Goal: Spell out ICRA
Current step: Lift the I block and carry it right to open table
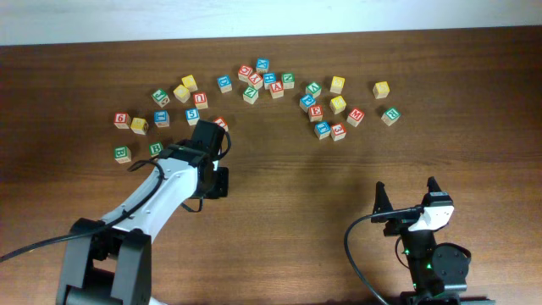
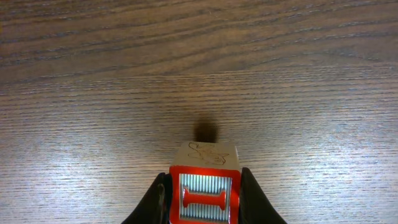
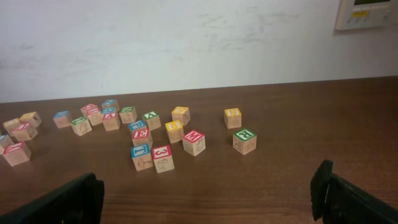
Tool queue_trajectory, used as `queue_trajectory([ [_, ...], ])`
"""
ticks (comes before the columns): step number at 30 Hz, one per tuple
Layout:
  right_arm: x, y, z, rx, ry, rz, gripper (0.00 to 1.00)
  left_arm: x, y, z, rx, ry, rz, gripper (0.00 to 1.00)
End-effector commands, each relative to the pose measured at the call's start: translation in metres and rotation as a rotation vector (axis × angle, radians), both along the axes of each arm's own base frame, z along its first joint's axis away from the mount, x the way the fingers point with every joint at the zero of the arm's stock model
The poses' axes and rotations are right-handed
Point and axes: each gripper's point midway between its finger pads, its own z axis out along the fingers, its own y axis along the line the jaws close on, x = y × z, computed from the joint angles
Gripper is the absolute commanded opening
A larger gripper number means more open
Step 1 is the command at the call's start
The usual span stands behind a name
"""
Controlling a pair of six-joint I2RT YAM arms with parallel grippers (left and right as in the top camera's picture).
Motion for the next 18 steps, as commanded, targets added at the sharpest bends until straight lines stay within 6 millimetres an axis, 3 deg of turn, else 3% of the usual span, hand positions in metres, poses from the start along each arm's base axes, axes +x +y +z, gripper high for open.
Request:
queue_trajectory([
  [1, 0.0, -0.002, -0.003, 0.003, 0.006, -0.009, 0.98, 0.002, 0.008, 0.002, 0.043, -0.021, -0.006, 0.18],
  [4, 0.0, -0.002, -0.003, 0.003, 0.006, -0.009, 0.98, 0.005, 0.018, 0.004, 0.103, -0.041, 0.004, 0.18],
  [18, 0.0, -0.002, -0.003, 0.003, 0.006, -0.009, 0.98, 0.01, 0.016, 0.005, 0.096, -0.061, 0.006, 0.2],
])
